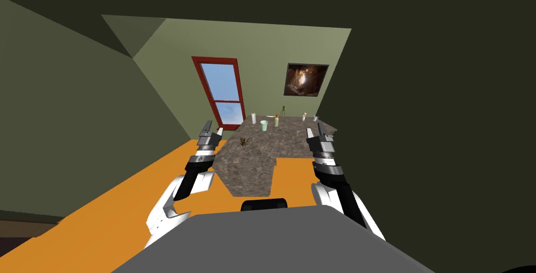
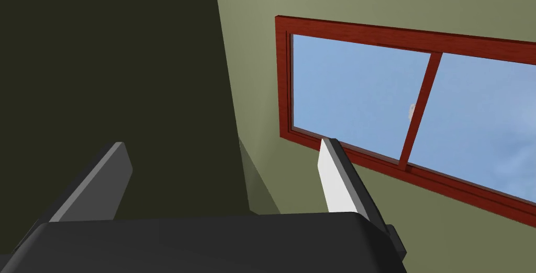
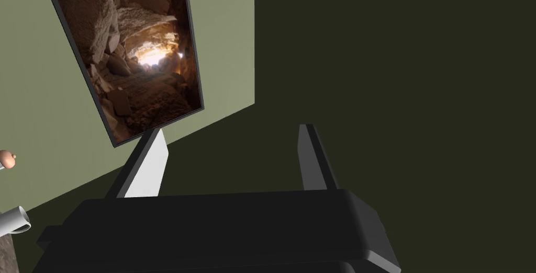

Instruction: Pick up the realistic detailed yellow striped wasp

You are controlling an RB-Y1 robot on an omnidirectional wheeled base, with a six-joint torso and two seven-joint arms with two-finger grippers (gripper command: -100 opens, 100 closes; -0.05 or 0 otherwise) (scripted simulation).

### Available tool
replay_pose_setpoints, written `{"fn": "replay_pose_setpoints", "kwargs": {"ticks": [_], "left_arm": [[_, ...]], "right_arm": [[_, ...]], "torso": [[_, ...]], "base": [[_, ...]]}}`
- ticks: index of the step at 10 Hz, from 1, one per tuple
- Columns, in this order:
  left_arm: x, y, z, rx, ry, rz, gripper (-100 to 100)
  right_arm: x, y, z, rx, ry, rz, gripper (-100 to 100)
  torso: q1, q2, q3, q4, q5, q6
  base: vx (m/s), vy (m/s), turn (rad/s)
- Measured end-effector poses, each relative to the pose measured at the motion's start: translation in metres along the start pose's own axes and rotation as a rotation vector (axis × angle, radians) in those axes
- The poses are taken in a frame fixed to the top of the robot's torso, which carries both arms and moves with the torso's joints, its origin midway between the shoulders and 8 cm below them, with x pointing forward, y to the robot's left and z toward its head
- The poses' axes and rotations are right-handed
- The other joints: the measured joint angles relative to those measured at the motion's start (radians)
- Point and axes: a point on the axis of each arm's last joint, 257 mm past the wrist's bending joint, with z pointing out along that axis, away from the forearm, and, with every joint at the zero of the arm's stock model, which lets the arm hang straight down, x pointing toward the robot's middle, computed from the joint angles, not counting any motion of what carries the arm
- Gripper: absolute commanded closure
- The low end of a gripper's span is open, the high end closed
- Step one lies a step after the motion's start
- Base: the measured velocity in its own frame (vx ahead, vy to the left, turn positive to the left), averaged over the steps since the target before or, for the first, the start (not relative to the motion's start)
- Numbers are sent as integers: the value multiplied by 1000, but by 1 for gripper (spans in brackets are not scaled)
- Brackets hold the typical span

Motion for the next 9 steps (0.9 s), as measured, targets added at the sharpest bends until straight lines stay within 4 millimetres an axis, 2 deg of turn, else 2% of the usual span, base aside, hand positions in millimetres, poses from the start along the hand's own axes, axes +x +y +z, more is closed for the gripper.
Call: {"fn": "replay_pose_setpoints", "kwargs": {"ticks": [3, 5, 9], "left_arm": [[-21, 35, 17, -80, -27, -27, -100], [-27, 56, 24, -132, -52, -46, -100], [-55, 95, 34, -230, -112, -82, -100]], "right_arm": [[0, 0, 0, 0, 0, 0, 0], [0, 0, 0, 0, 0, 0, 0], [0, 0, 0, 0, 0, 0, 0]], "torso": [[-1, 0, 0, 0, 0, 0], [0, 0, 0, 0, 0, 0], [1, 0, 0, 0, 0, 0]], "base": [[-21, -105, -11], [-29, -86, -20], [-17, -85, -18]]}}
